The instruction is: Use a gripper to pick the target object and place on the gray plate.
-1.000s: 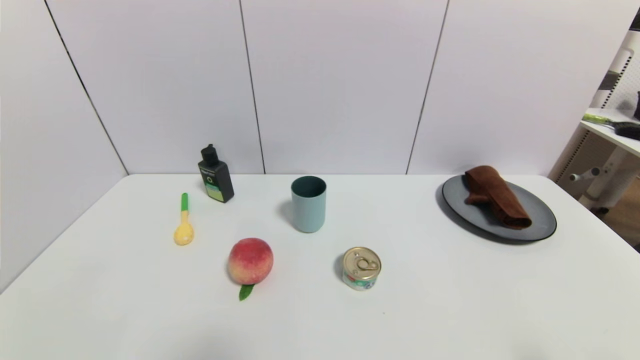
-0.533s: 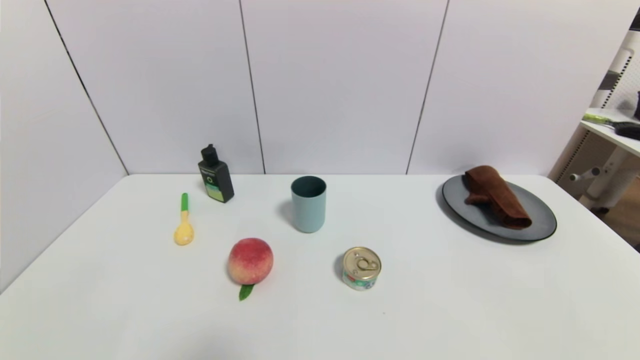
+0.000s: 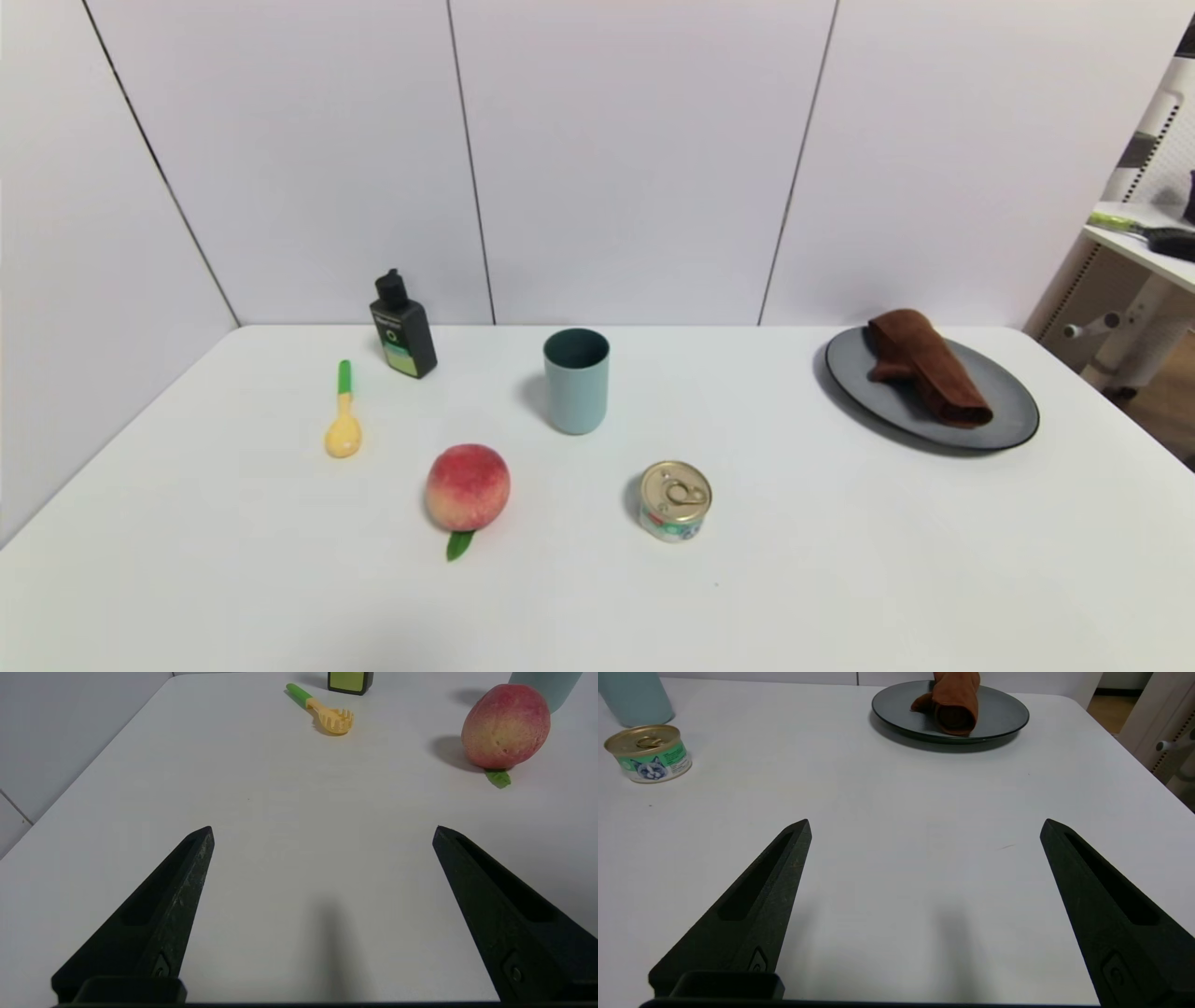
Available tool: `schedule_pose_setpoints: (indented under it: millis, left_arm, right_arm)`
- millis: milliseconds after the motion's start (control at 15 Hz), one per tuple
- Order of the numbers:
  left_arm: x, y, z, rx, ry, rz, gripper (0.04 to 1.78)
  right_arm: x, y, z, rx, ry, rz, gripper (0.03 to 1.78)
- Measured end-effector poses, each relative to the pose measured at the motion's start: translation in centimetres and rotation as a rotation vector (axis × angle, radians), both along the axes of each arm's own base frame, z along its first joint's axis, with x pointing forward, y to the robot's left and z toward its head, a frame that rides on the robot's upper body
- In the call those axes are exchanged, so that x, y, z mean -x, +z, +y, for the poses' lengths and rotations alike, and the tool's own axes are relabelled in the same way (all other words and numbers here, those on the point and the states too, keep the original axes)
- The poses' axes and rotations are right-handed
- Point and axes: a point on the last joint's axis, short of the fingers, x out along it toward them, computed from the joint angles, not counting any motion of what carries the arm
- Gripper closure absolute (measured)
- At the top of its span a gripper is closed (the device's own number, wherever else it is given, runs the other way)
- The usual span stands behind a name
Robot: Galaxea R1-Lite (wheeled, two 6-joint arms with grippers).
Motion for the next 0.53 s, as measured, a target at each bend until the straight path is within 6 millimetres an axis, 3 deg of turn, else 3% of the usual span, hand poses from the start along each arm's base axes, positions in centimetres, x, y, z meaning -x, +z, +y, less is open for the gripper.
schedule_pose_setpoints:
  millis: [533]
  left_arm:
    - [0.0, 0.0, 0.0, 0.0, 0.0, 0.0, 0.13]
  right_arm:
    - [0.0, -0.03, -0.05, -0.033, -0.021, 0.003, 0.12]
